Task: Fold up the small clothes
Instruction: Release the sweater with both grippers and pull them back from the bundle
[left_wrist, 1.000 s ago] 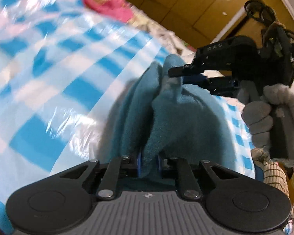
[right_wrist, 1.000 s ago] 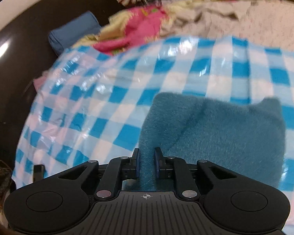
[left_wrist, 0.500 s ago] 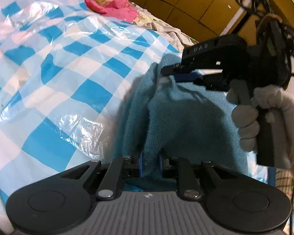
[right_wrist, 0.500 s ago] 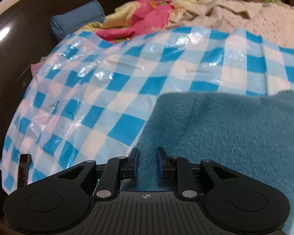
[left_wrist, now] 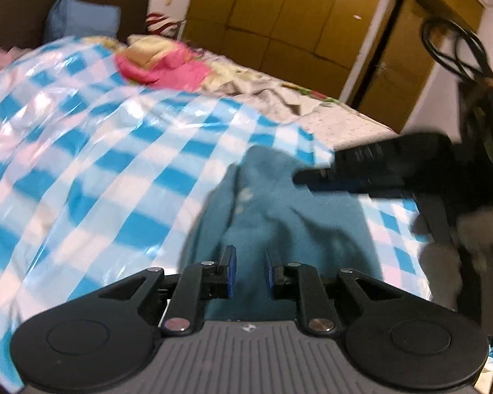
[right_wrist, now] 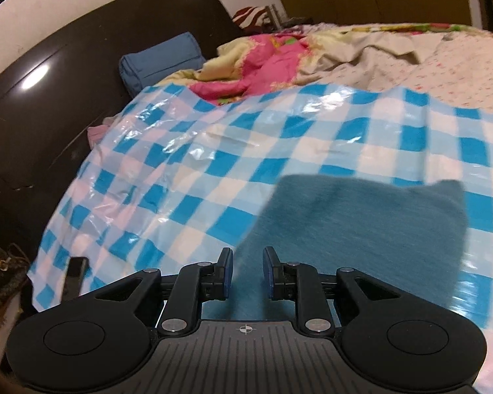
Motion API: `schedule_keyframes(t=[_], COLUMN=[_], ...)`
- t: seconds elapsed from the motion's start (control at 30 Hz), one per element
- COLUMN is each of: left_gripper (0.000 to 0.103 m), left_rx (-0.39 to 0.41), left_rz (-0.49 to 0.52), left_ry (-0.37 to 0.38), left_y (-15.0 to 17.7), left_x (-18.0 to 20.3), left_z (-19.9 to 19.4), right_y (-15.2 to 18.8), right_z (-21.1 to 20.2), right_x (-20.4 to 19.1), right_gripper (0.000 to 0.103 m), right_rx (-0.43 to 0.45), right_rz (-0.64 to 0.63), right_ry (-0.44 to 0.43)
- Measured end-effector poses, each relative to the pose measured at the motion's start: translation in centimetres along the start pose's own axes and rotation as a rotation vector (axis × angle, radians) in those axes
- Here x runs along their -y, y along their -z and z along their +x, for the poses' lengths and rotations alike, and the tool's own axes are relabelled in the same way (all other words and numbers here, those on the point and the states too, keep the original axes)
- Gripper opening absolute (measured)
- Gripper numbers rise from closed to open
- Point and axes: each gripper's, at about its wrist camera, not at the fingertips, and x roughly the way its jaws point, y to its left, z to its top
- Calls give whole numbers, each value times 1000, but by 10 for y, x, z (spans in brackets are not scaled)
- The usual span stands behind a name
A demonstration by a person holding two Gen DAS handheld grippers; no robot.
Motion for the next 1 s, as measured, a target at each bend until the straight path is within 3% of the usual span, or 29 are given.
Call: schedule_keyframes(t=[0.3, 0.5, 0.67, 0.8, 1.0], left_gripper=[31, 32, 32, 32, 32], left_rx=[-19, -108, -110, -105, -86], left_rz=[117, 146, 187, 185, 234], left_ry=[34, -17, -29, -11, -46], left_y=[-38, -42, -39, -38, -34], left_x=[35, 29, 29, 24, 37], left_z=[76, 130, 133, 130, 113], right_y=[44, 55, 49, 49, 68], right_z=[-39, -34, -11, -15, -42], right_x=[69, 91, 103, 107, 87], right_gripper=[29, 34, 43, 42, 42], right_rx=[30, 54, 48, 53, 74], right_rz=[119, 176, 228, 257, 134], right_ry=[115, 82, 71, 59, 143])
